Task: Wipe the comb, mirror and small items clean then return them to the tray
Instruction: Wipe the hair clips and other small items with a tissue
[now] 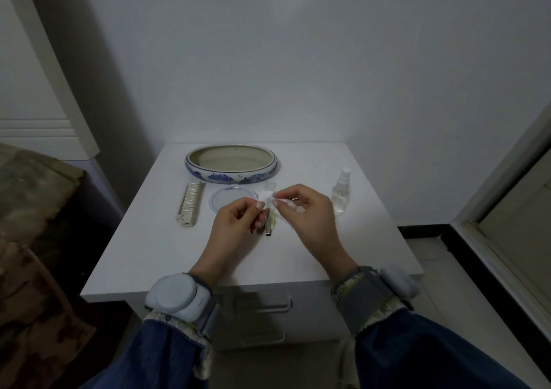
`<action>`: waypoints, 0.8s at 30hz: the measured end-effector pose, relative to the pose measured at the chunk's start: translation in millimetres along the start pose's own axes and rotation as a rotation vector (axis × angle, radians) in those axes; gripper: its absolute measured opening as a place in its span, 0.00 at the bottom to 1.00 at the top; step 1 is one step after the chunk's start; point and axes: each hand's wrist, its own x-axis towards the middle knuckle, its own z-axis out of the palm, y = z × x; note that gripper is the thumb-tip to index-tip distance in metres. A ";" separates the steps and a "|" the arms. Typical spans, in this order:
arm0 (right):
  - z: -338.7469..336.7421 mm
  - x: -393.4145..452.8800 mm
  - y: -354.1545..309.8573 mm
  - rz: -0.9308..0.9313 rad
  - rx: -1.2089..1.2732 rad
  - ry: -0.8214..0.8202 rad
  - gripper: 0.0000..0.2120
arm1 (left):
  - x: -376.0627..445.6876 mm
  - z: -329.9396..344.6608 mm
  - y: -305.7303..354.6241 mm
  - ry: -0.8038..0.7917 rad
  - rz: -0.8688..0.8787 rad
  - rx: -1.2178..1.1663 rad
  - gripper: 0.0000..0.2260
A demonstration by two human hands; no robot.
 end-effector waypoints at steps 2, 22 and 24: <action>-2.1 1.3 3.6 0.000 -0.020 0.083 0.08 | -0.3 0.5 1.8 -0.006 -0.006 -0.027 0.11; -10.1 4.9 -5.3 0.031 0.107 0.077 0.11 | 1.7 0.9 0.7 0.013 -0.028 -0.048 0.12; -6.3 3.5 -3.7 0.010 0.049 0.007 0.10 | 1.9 -0.2 -0.4 0.010 -0.025 -0.040 0.12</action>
